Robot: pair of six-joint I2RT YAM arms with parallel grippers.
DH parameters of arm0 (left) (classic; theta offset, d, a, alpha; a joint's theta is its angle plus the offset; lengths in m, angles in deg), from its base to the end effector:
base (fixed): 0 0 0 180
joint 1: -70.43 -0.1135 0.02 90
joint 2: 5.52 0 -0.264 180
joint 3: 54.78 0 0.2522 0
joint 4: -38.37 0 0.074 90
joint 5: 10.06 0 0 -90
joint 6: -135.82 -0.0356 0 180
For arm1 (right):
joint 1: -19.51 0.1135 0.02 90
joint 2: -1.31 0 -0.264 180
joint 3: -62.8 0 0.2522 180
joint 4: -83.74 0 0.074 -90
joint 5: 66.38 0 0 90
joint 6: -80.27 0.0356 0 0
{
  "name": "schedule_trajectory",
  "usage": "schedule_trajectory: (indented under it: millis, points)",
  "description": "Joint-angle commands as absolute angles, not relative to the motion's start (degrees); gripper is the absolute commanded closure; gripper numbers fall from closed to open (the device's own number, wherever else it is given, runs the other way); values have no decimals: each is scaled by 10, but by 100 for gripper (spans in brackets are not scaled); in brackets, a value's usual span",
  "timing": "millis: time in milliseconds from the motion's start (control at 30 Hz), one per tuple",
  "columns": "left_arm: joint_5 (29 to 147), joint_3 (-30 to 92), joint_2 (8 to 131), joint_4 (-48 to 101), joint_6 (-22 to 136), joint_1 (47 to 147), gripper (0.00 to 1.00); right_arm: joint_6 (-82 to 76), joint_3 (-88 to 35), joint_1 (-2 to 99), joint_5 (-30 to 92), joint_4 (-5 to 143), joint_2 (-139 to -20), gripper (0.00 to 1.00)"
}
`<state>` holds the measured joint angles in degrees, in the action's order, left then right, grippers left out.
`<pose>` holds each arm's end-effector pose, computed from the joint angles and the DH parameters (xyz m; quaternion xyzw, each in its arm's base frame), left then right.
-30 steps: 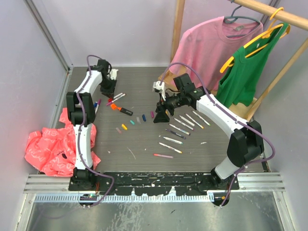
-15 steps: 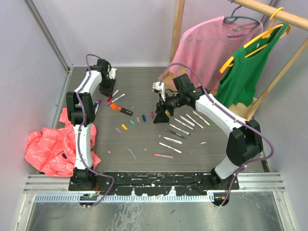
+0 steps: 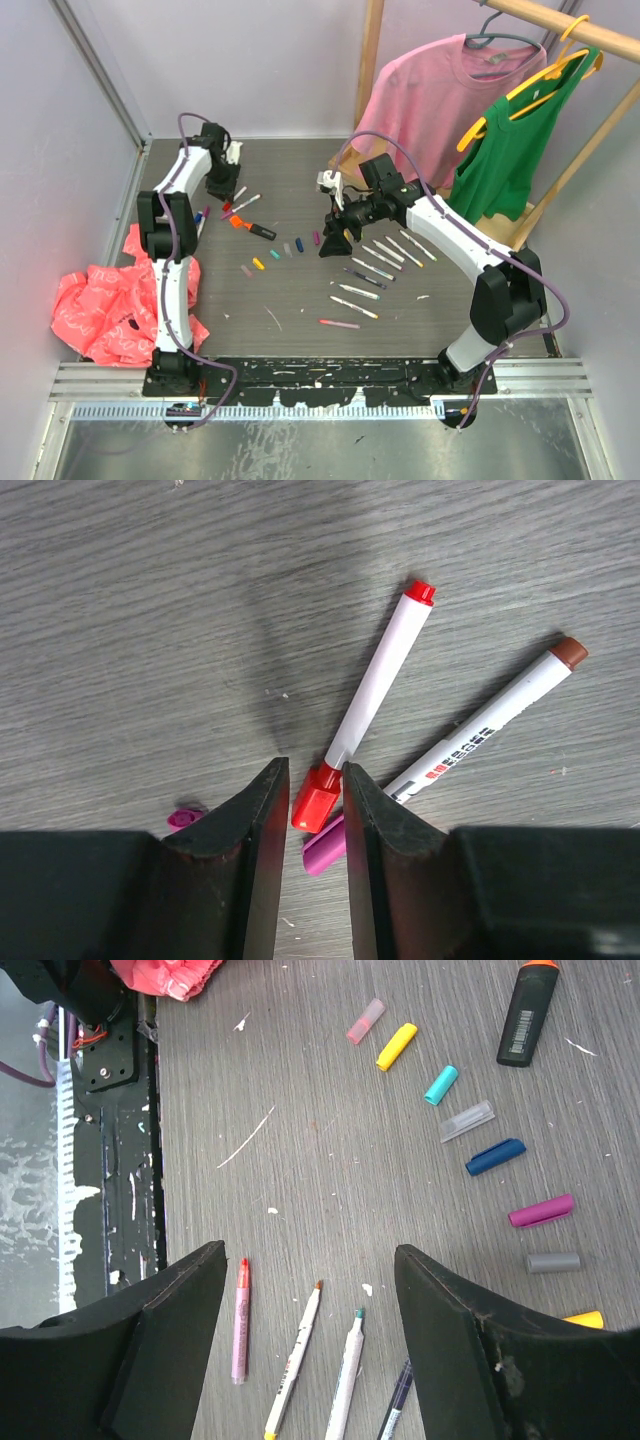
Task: Open the pen caps
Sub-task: Pick up the pen from the center of the board.
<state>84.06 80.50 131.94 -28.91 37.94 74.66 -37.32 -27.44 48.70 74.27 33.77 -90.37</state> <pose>0.5034 -0.0398 0.1799 0.1101 0.9772 -0.0297 0.1792 0.2835 0.1899 0.2956 -0.5300 0.6833 0.4079 0.2930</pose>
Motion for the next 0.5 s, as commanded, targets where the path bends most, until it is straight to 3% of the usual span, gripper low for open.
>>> schedule_trajectory:
  millis: [0,367,467]
  points:
    - [849,798,1321,-265,382,752,71,-383,-288,489,760,335,-906,27]
    - [858,774,1305,-244,374,759,72,-385,-290,489,763,331,-905,27]
    - [831,774,1305,-243,375,761,77,-385,-290,489,763,330,-904,27]
